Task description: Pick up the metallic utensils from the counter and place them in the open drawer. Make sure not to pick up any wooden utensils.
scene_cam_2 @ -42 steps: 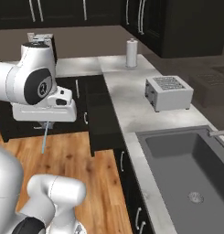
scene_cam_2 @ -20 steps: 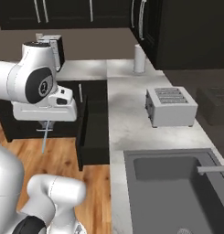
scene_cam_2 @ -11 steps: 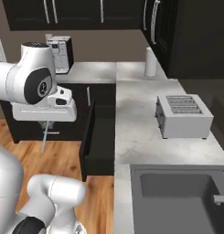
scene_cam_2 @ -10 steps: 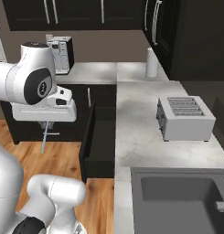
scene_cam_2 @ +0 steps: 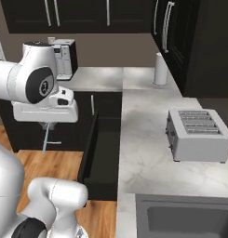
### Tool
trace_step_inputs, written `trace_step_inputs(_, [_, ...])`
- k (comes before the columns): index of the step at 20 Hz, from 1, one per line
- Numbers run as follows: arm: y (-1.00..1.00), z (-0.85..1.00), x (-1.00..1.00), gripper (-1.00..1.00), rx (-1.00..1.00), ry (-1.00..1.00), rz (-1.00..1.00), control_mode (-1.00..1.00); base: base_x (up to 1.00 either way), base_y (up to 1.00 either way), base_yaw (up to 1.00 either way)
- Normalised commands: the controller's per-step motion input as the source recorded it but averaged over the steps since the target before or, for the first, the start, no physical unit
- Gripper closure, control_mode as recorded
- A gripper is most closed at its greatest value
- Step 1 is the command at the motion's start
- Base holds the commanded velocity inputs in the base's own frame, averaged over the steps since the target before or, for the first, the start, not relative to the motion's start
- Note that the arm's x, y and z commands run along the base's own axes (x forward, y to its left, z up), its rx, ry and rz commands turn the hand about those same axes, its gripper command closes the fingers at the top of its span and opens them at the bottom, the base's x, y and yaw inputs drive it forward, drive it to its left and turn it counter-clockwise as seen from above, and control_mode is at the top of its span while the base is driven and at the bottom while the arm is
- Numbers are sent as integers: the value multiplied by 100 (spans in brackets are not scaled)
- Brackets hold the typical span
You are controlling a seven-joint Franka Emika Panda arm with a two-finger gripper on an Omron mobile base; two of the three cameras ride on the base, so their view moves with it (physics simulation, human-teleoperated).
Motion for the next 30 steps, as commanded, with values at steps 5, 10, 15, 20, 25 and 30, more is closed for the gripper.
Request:
trace_step_inputs(5, [0, 0, 0, 100, 0, 0, 0, 100, -14, -16, 0])
trace_step_inputs(10, [0, 0, 0, 100, 0, 0, 0, 100, -19, -13, 0])
trace_step_inputs(15, [0, 0, 0, 100, 0, 0, 0, 100, -21, -13, 0])
trace_step_inputs(20, [0, 0, 0, 100, 0, 0, 0, 100, -53, -4, 1])
trace_step_inputs(25, [0, 0, 0, 100, 0, 0, 0, 100, -26, -8, 3])
trace_step_inputs(30, [0, 0, 0, 100, 0, 0, 0, 100, -28, -14, 4])
